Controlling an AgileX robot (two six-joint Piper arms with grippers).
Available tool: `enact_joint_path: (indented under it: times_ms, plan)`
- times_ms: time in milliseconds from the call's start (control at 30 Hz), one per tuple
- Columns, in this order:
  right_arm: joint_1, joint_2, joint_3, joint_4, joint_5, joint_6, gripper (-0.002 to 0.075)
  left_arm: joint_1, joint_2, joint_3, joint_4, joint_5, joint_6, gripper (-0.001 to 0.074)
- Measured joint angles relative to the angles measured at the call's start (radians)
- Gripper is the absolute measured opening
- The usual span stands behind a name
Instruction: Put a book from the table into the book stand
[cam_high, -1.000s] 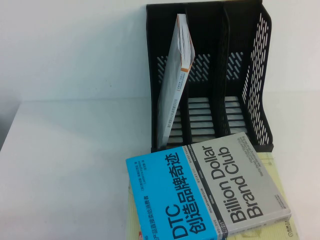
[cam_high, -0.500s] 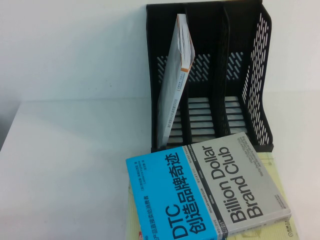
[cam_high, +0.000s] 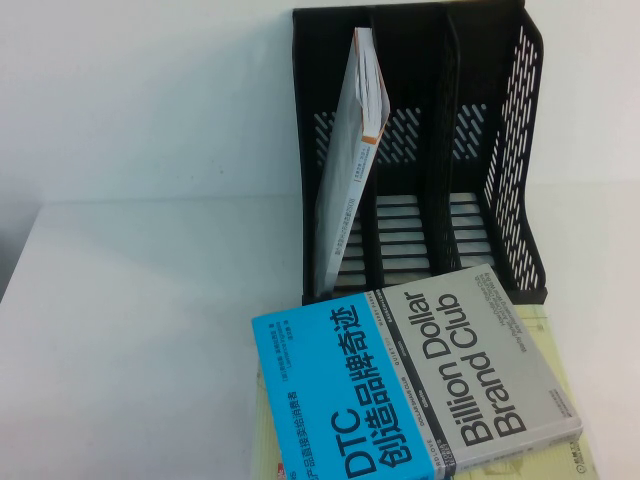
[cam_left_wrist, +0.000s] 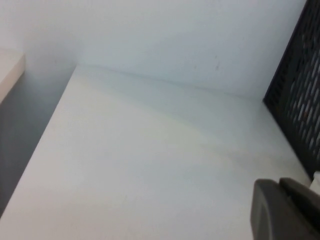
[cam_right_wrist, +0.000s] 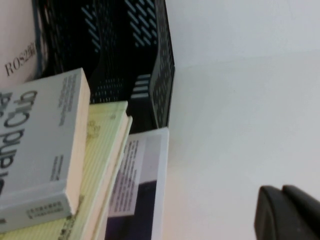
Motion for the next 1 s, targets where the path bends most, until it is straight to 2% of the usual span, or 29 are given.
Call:
enact_joint_path:
  times_ms: [200, 400, 633, 800, 900, 1000]
  plan:
    - [0.000, 0.000, 0.000, 0.015, -0.194, 0.000, -0.0003, 0.000, 0.000, 0.000, -0.162, -0.213, 0.000, -0.0004]
    - [0.000, 0.000, 0.000, 0.031, -0.527, 0.000, -0.0003, 0.000, 0.000, 0.000, -0.257, -0.336, 0.002, -0.0004]
    - [0.000, 0.000, 0.000, 0.044, -0.691, 0.000, -0.0003, 0.000, 0.000, 0.000, -0.273, -0.365, 0.003, -0.0004]
    - [0.000, 0.000, 0.000, 0.053, -0.844, 0.075, -0.0003, 0.000, 0.000, 0.000, -0.286, -0.507, -0.149, -0.0004]
    - [0.000, 0.000, -0.010, 0.055, -0.892, 0.136, -0.0003, 0.000, 0.000, 0.000, -0.227, -0.571, -0.217, -0.0004]
    - [0.000, 0.000, -0.093, 0.027, -0.848, 0.168, -0.0003, 0.000, 0.000, -0.021, -0.115, -0.566, -0.247, -0.0004]
